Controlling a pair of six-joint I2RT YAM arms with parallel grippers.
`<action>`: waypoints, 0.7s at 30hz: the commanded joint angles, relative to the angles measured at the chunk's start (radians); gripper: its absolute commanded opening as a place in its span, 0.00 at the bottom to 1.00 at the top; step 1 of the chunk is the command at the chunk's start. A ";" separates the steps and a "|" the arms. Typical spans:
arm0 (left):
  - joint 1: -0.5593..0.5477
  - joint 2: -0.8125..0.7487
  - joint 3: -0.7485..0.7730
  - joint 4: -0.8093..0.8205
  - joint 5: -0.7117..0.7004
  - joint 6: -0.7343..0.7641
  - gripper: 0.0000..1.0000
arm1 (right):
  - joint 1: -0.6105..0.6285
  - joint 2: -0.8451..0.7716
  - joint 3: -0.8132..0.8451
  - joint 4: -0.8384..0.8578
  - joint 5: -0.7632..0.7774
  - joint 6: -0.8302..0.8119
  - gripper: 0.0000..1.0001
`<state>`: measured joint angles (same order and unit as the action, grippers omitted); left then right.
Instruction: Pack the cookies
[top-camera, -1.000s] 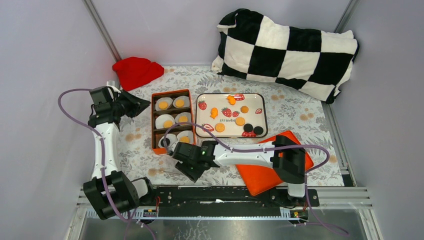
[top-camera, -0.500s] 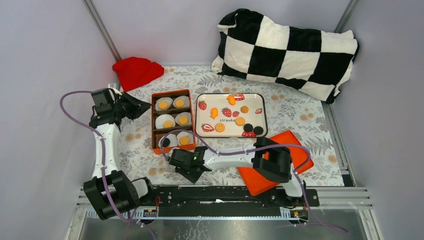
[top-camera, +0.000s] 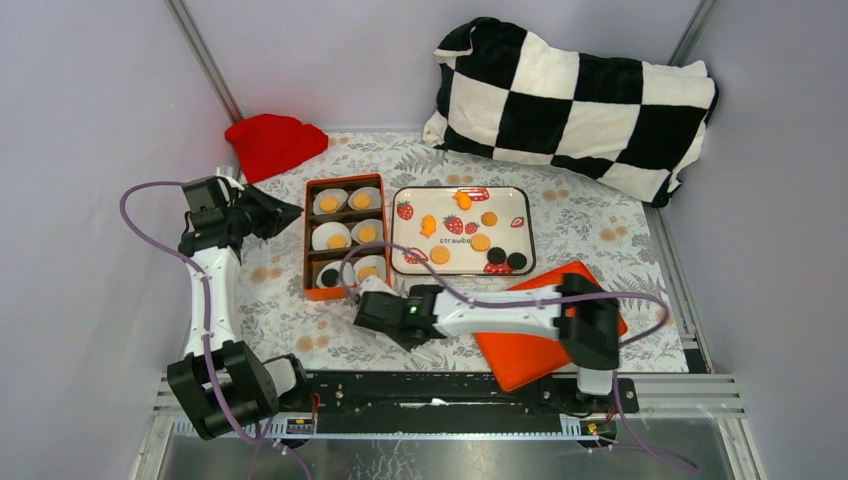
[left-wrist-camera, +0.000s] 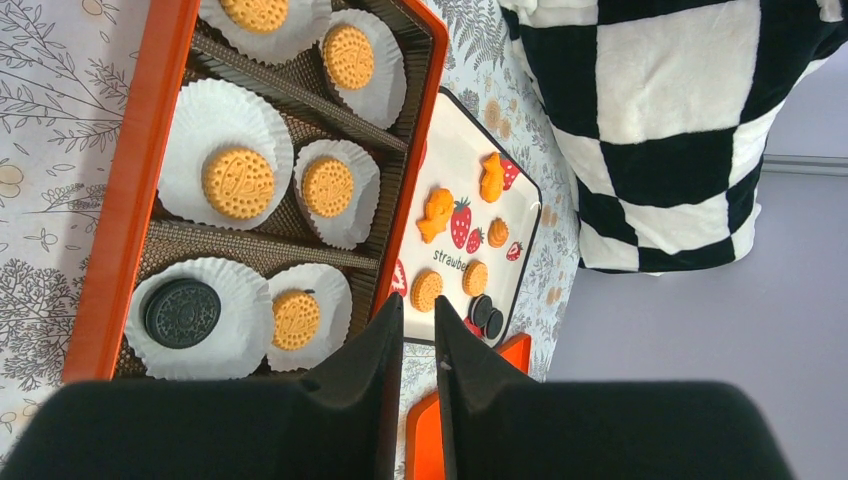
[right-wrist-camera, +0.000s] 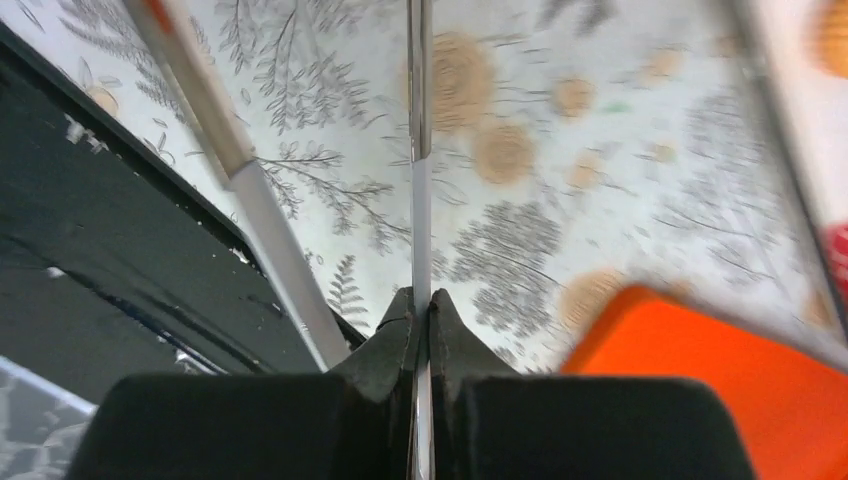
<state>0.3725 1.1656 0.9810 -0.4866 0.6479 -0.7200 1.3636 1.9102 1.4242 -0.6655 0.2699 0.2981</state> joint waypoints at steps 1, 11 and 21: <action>-0.010 -0.018 0.009 0.019 0.018 0.012 0.21 | -0.001 -0.256 0.045 -0.161 0.243 0.122 0.00; -0.072 -0.007 0.012 0.055 -0.008 -0.017 0.21 | -0.241 -0.366 0.087 -0.409 0.497 0.292 0.00; -0.153 0.021 0.030 0.076 -0.053 -0.035 0.18 | -0.882 -0.325 -0.098 -0.081 0.250 0.056 0.00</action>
<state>0.2451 1.1717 0.9817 -0.4564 0.6281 -0.7479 0.6113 1.5597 1.3224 -0.8642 0.6086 0.4389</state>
